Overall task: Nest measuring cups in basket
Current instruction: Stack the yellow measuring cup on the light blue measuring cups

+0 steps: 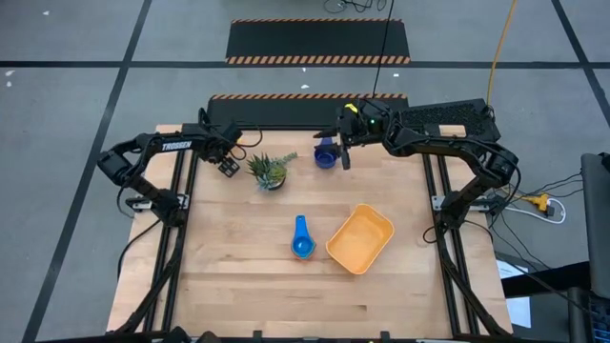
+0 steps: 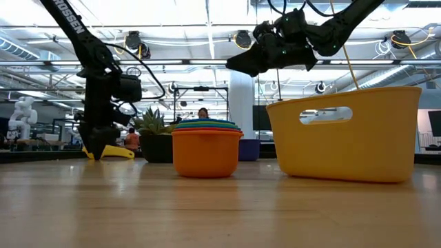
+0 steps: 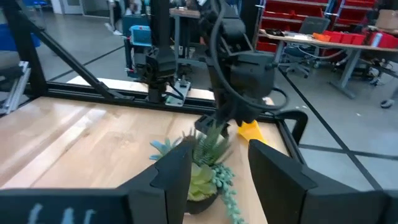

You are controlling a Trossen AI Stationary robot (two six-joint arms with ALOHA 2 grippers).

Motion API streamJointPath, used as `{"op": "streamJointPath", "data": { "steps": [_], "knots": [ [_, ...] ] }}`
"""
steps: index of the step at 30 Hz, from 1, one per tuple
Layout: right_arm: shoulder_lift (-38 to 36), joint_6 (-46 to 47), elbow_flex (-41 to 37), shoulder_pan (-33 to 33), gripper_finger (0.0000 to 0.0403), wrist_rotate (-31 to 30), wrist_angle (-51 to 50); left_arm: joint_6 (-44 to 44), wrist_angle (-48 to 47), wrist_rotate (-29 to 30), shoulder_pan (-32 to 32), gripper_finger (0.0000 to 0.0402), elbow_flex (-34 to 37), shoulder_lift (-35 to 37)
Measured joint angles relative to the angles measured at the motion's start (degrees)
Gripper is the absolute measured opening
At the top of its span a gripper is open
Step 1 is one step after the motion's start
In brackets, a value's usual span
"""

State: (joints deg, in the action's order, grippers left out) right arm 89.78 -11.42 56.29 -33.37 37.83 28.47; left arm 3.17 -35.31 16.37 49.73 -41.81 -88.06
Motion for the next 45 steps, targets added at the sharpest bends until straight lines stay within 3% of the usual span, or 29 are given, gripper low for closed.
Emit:
{"op": "streamJointPath", "data": {
  "steps": [5, 9, 15, 19, 35, 45],
  "knots": [
    [0.0, -0.2, 0.0, 1.4, 0.0153, 0.0, -0.2, 1.7, -0.4, -0.7, 0.1, 0.0262, 0.0, 0.0],
    [0.0, -0.2, 0.0, 2.2, 0.0153, 0.0, -0.8, 3.5, -2.1, -2.9, 0.2, 0.0229, -0.5, -0.2],
    [0.0, -0.2, 0.0, 3.5, 0.0153, 0.0, -2.1, 5.6, -6.6, -11.4, 2.3, 0.0106, -2.3, -0.4],
    [0.0, -0.2, 0.0, 4.6, 0.0153, 0.0, -3.6, 5.1, -6.7, -11.8, 2.8, 0.0016, -2.8, -0.3],
    [0.0, 2.2, 0.0, 6.0, 0.0153, -0.1, -5.2, -5.2, -11.2, -13.4, -2.5, 0.0002, -3.1, 1.0],
    [0.0, 2.2, 0.0, 6.2, 0.0153, -0.2, -4.5, -12.0, -11.6, -13.9, -8.6, 0.0001, -3.1, 11.5]
  ]
}}
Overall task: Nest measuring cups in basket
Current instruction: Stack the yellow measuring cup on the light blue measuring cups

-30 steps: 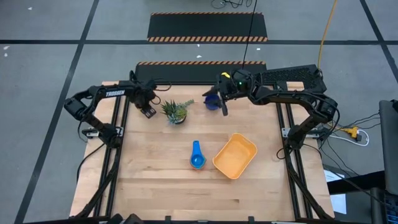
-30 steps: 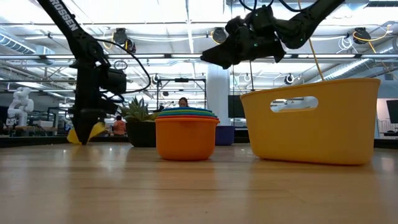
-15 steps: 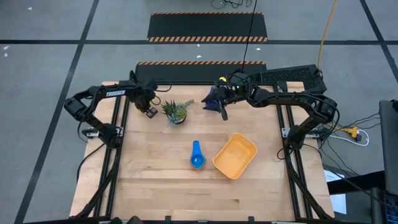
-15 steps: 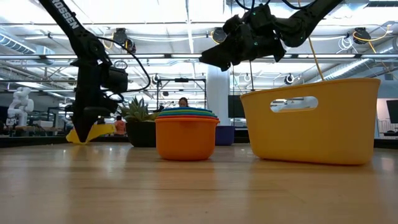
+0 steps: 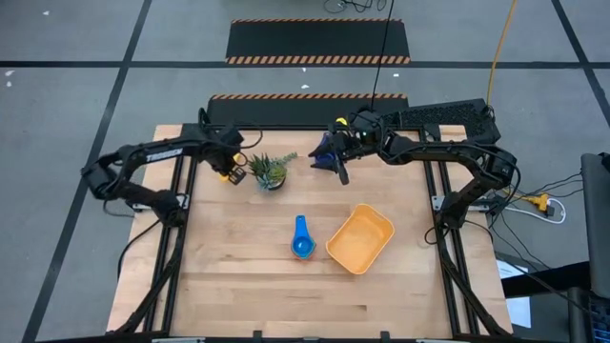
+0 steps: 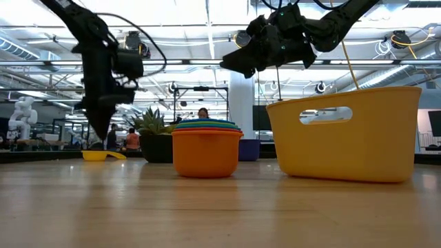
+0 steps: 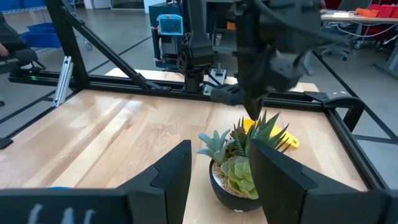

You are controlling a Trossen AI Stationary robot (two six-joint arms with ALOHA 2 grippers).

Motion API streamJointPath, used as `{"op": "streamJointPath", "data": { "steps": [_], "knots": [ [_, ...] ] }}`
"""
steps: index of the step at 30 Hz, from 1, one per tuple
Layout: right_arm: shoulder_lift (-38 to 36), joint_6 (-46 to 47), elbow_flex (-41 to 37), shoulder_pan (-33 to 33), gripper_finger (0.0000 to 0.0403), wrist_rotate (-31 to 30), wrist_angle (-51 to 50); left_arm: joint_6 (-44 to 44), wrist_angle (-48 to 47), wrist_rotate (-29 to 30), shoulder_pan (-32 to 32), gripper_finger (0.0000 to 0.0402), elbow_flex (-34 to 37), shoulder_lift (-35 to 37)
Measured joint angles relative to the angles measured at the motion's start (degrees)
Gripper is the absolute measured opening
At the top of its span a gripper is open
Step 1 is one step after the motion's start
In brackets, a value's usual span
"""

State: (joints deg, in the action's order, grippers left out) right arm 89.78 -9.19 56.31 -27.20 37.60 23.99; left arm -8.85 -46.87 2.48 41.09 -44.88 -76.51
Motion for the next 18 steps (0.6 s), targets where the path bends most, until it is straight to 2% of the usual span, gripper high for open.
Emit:
{"op": "streamJointPath", "data": {
  "steps": [5, 9, 18],
  "knots": [
    [0.0, -0.2, 0.0, 0.0, 0.0153, 0.0, 0.2, -1.9, -1.8, -0.1, -1.8, 0.0001, 0.0, 6.0],
    [0.0, -0.2, 0.0, 0.0, 0.0153, 0.0, 0.2, -1.8, -3.9, 0.3, -3.2, 0.0014, 0.0, 7.2],
    [0.0, -0.4, 0.0, 0.0, 0.0153, 0.0, -0.3, 1.7, -4.1, 2.0, -7.5, 0.0154, 0.0, 4.0]
  ]
}}
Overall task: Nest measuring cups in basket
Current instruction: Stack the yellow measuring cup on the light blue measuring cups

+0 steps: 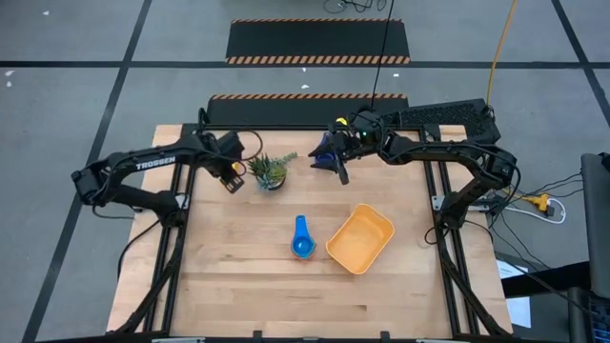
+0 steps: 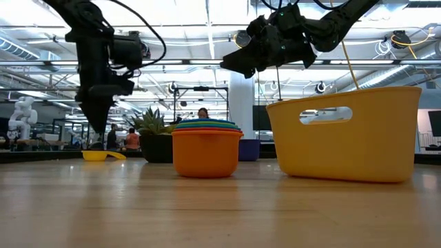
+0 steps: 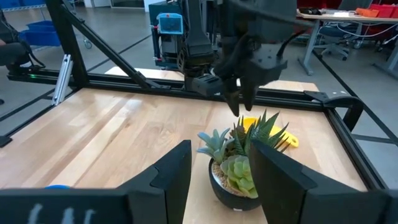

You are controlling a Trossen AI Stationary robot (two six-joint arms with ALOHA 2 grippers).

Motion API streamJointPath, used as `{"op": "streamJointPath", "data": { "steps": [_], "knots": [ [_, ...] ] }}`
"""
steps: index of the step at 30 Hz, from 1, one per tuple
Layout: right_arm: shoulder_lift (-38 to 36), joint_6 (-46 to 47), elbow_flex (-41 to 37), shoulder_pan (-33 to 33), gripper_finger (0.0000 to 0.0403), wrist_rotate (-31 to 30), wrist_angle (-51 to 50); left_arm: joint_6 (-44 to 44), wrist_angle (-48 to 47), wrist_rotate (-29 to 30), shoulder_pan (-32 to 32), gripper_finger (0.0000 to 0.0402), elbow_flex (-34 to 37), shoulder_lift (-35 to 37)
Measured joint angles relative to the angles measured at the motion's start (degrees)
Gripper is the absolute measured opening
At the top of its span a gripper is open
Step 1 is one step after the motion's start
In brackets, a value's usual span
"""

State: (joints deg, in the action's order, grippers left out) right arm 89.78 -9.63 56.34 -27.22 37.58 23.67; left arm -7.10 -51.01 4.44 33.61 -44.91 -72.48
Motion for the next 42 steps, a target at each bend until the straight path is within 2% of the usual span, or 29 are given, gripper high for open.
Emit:
{"op": "streamJointPath", "data": {
  "steps": [3, 7, 13, 21, 23, 26, 32, 42],
  "knots": [
    [0.0, 0.0, 0.0, 0.0, 0.0153, 0.0, -0.5, 1.2, -0.4, 0.1, -0.6, 0.0192, 0.0, -1.9],
    [0.0, 0.0, 0.0, 0.0, 0.0153, 0.0, -1.5, 2.3, -2.1, 1.3, -0.9, 0.0218, 0.0, -4.9],
    [0.0, 0.0, 0.0, 0.0, 0.0153, 0.0, -2.4, 4.2, -1.5, 3.6, -0.9, 0.0223, 0.0, -7.8],
    [0.0, 0.0, 0.0, 0.0, 0.0153, 0.0, -3.6, 5.3, 4.6, 7.2, 0.0, 0.0222, 2.6, -10.7],
    [0.0, 0.0, 0.0, 0.0, 0.0153, 0.0, -3.9, 4.6, 4.6, 7.3, 0.5, 0.0211, 3.4, -11.3],
    [0.0, -0.4, 0.0, 0.0, 0.0153, 0.0, -4.2, 3.0, 4.3, 7.3, 0.6, 0.0171, 4.1, -11.7],
    [0.0, -1.7, 0.0, 0.0, 0.0153, 0.0, -4.3, -1.3, 6.2, 6.9, 0.3, 0.0026, 4.1, -11.6],
    [0.0, -3.2, -1.4, 0.0, 0.0153, 0.0, -4.6, -6.8, 3.0, 6.1, -0.8, 0.0008, 4.1, -9.7]
  ]
}}
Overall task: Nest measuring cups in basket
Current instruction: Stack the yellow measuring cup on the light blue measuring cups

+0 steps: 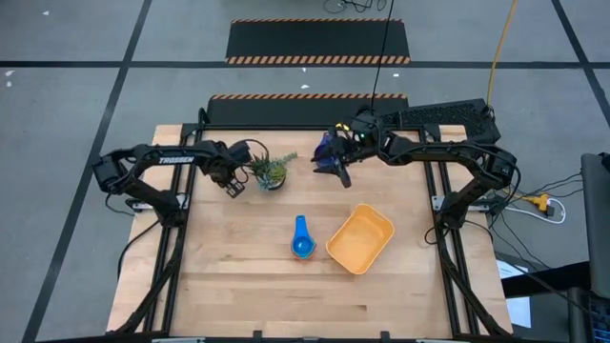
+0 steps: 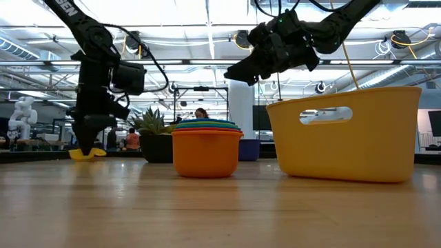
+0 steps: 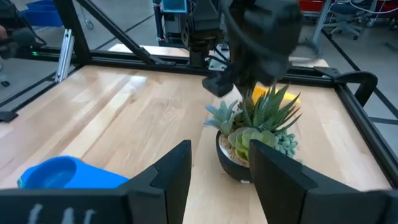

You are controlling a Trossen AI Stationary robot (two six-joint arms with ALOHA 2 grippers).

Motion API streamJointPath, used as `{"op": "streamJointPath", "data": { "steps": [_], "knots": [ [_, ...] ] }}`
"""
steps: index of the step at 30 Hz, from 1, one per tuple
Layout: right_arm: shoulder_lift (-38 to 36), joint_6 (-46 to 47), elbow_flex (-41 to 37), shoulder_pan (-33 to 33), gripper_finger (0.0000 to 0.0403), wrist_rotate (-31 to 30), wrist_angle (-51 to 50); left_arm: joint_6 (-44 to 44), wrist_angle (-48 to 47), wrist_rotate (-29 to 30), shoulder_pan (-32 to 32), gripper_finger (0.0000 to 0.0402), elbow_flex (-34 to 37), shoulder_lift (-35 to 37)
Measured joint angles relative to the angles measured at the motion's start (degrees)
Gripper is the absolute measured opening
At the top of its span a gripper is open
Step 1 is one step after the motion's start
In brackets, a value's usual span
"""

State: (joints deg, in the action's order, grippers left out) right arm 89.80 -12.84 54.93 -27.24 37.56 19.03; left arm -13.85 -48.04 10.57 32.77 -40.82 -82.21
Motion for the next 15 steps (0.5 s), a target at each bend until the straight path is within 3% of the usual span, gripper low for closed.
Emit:
{"op": "streamJointPath", "data": {
  "steps": [8, 15],
  "knots": [
    [0.0, 0.1, -1.7, 0.0, 0.0153, -1.8, 3.3, -11.0, -0.2, 0.0, -6.4, 0.0008, -0.7, 10.0],
    [0.0, -0.6, -1.7, -0.4, 0.0153, -1.9, 6.4, -25.8, -2.4, 0.3, -18.0, 0.0008, -8.0, 14.8]
  ]
}}
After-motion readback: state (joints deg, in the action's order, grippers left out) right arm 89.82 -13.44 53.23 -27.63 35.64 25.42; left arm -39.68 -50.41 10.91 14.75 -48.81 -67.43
